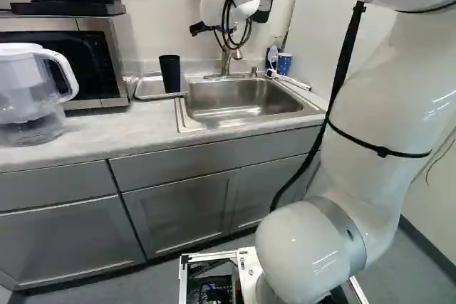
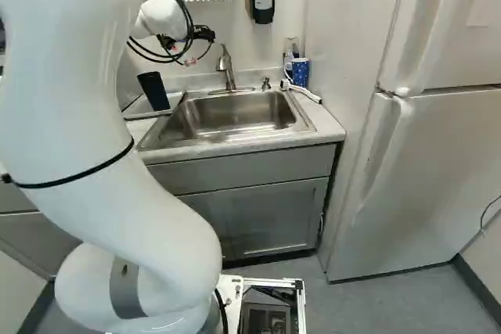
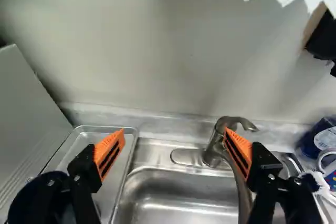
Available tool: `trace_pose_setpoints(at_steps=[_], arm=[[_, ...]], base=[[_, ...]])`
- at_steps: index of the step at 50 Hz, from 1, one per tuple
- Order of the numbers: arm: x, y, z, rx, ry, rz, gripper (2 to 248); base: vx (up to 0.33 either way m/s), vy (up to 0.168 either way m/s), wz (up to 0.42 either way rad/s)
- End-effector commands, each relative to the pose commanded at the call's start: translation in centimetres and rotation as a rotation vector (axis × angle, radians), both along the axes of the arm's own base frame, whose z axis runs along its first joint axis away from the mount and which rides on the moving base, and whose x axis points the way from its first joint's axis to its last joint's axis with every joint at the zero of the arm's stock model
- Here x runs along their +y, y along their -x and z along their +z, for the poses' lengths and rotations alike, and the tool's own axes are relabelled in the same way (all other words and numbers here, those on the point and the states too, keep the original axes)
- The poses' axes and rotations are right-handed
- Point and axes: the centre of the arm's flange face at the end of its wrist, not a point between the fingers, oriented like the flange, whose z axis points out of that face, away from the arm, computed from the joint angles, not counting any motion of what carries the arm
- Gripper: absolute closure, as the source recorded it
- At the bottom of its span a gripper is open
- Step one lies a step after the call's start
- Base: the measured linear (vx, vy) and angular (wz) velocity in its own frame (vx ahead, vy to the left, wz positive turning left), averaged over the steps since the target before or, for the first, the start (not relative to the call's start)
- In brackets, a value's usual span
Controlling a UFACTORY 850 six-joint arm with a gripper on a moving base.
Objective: Rinse the cup and place it in the tray
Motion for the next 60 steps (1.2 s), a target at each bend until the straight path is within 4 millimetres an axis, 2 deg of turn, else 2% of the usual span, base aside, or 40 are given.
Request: trace_pose_setpoints(at_steps=[35,60], arm=[[-0.2,5.5,-1.8,0.216,0.071,-0.015,3],[-1.1,9.4,-2.9,0.351,0.117,-0.035,3]], base=[[0.000,0.000,0.000],[0.000,0.000,0.000]])
